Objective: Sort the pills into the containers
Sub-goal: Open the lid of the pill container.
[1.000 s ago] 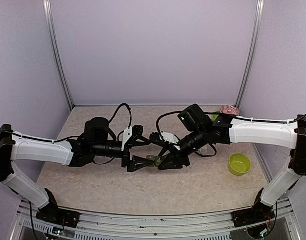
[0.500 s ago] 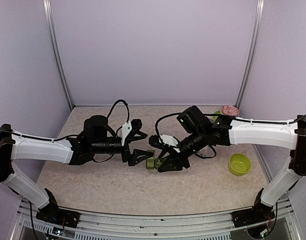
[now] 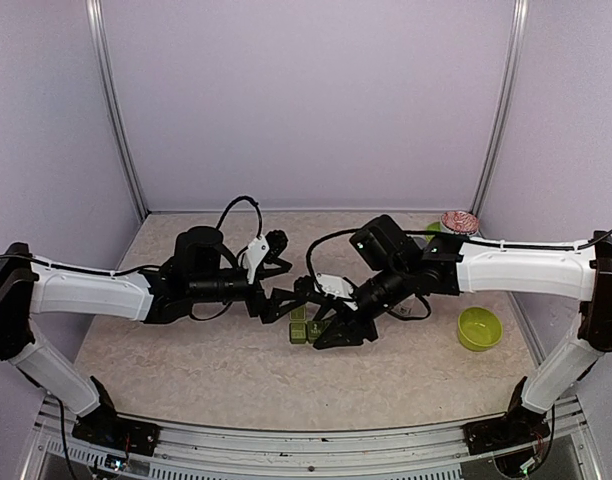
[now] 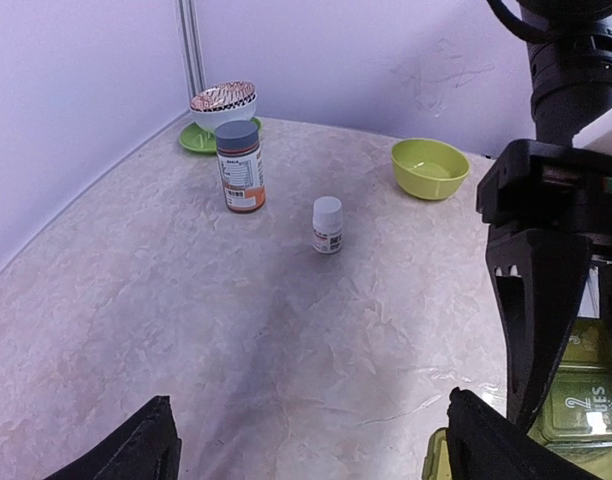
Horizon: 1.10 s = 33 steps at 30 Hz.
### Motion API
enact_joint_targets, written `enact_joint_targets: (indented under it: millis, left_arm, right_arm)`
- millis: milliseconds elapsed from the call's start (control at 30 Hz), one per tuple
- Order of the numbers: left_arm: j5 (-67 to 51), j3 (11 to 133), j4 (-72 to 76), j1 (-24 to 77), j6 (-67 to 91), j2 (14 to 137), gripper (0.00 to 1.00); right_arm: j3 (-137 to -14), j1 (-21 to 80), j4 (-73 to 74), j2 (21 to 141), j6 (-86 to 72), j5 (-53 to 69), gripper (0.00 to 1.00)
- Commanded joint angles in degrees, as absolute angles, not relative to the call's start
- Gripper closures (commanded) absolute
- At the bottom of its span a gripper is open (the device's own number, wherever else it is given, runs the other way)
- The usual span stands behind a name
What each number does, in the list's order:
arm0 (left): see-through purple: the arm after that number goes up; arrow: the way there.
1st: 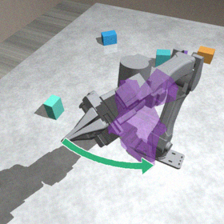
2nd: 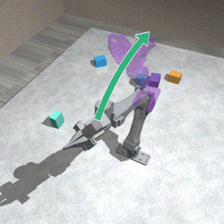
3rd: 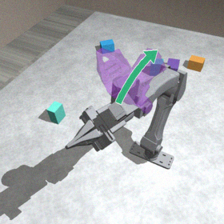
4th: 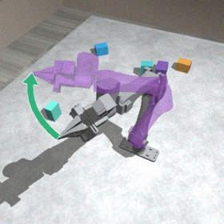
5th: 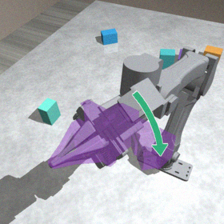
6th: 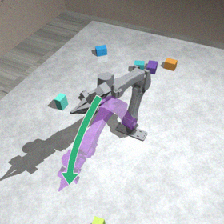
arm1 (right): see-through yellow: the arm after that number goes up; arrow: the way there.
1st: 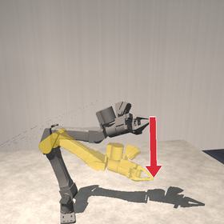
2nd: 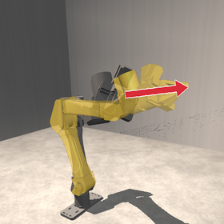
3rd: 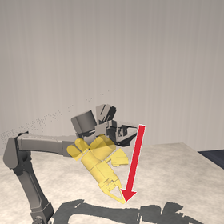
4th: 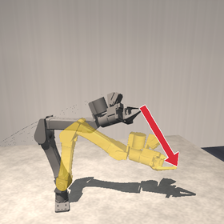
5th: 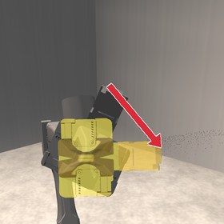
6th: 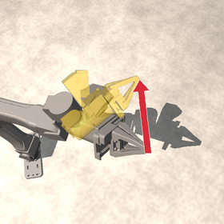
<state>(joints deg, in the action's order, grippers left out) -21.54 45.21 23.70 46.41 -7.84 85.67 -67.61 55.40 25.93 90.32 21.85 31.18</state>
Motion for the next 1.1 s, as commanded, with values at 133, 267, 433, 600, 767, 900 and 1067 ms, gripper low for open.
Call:
enact_joint_targets:
  millis: [133,267,433,600,767,900,1067]
  left_arm:
    - [-21.5,47.5,19.9,46.0,-7.9,87.9,0.11]
    - [-22.1,47.7,18.8,45.9,-8.0,88.1,0.11]
    - [-23.3,47.5,18.4,45.9,-8.1,88.3,0.12]
    - [-25.1,47.7,18.1,45.9,-8.4,88.6,0.14]
    - [-21.2,47.3,19.4,45.7,-6.9,87.3,0.13]
    - [-14.0,46.7,21.5,44.5,-3.9,84.7,0.10]
    - [-6.5,44.3,23.7,42.5,-0.4,80.5,0.07]
  right_arm:
    - [-66.0,56.4,24.8,87.7,22.7,29.8,0.67]
    - [-65.5,56.5,23.7,86.7,22.5,28.9,0.69]
    - [-65.1,56.5,22.6,85.7,22.2,27.2,0.69]
    - [-64.8,56.4,22.0,85.1,22.1,26.5,0.69]
    - [-64.7,56.5,22.2,85.5,22.3,26.8,0.69]
    - [-64.6,56.4,22.3,86.4,22.6,26.5,0.69]
    - [-65.4,56.4,22.7,88.2,22.6,24.5,0.69]
